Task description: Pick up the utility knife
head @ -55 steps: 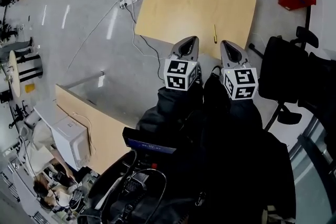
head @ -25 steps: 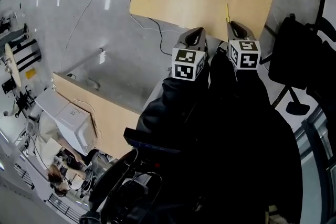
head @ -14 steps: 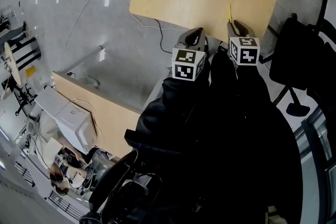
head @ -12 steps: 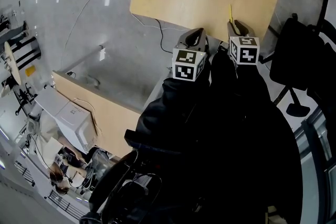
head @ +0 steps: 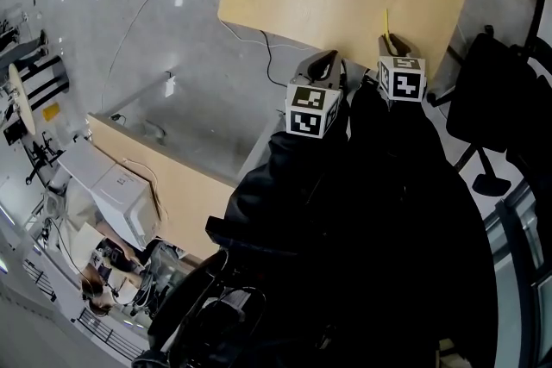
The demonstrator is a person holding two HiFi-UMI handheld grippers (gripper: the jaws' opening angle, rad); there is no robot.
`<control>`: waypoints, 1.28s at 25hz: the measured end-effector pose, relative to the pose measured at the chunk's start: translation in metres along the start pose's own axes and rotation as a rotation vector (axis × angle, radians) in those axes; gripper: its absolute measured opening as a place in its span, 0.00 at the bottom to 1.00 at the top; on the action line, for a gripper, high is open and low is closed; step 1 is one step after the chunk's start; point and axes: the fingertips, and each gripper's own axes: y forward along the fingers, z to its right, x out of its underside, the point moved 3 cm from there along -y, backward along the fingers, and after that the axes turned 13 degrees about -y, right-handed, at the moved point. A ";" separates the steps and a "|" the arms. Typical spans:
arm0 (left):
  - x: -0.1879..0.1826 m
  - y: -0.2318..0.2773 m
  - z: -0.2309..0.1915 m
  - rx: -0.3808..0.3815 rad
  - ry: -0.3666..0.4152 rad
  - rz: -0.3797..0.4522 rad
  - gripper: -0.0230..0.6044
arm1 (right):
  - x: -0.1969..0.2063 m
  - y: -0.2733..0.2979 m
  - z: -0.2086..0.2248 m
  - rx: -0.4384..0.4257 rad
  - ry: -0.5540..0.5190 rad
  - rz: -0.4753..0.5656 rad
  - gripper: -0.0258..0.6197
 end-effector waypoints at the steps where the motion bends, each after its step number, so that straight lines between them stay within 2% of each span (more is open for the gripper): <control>1: 0.000 0.000 -0.001 -0.002 -0.001 0.000 0.03 | 0.000 0.001 0.000 0.004 -0.002 -0.004 0.17; 9: 0.002 -0.006 -0.004 -0.011 -0.004 0.007 0.03 | 0.002 0.001 0.002 0.051 -0.025 -0.024 0.13; 14: -0.003 -0.012 0.001 -0.008 0.010 0.030 0.03 | -0.004 -0.016 0.004 0.068 -0.035 0.028 0.12; 20: -0.028 -0.029 0.025 0.017 0.050 0.095 0.03 | -0.038 -0.073 0.008 0.100 -0.067 0.189 0.12; 28: -0.077 -0.070 0.077 0.063 0.090 0.221 0.03 | -0.089 -0.193 0.007 0.154 -0.097 0.454 0.12; 32: -0.114 -0.077 0.100 0.089 0.166 0.309 0.03 | -0.109 -0.236 0.014 0.187 -0.117 0.564 0.12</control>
